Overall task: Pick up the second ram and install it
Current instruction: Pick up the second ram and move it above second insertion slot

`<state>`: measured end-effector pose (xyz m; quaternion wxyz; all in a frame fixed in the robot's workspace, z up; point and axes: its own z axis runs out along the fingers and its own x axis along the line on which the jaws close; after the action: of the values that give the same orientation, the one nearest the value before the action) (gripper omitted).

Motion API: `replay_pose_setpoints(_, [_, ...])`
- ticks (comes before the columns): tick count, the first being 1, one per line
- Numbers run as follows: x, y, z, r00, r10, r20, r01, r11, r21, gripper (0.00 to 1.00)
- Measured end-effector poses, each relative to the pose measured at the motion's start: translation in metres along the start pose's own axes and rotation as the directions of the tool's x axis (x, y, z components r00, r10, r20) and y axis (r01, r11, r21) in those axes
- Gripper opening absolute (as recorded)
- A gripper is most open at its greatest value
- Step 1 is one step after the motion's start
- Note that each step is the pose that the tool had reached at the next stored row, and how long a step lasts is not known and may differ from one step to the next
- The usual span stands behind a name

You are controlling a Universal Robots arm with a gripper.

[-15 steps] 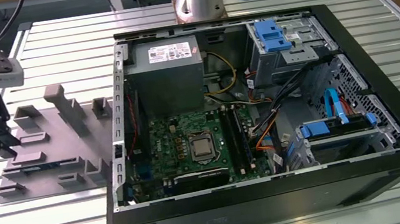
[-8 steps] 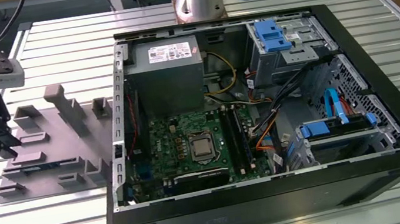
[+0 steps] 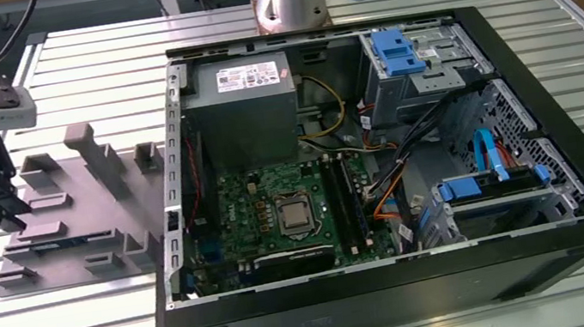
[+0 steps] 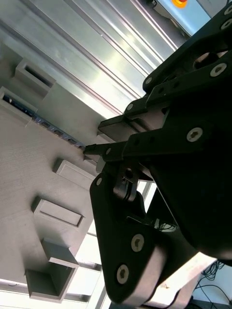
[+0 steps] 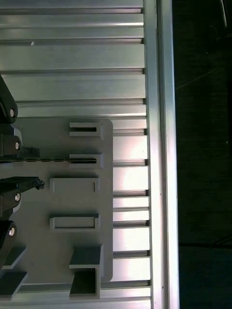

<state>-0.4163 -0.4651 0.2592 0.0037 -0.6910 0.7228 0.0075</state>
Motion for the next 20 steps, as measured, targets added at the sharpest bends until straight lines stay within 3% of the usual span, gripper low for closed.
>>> replay_pose_setpoints(20, [0.0001, -0.0001, 0.0092, 1.0000, 0.000, -0.0002, 0.000, 1.0000, -0.0001, 0.30])
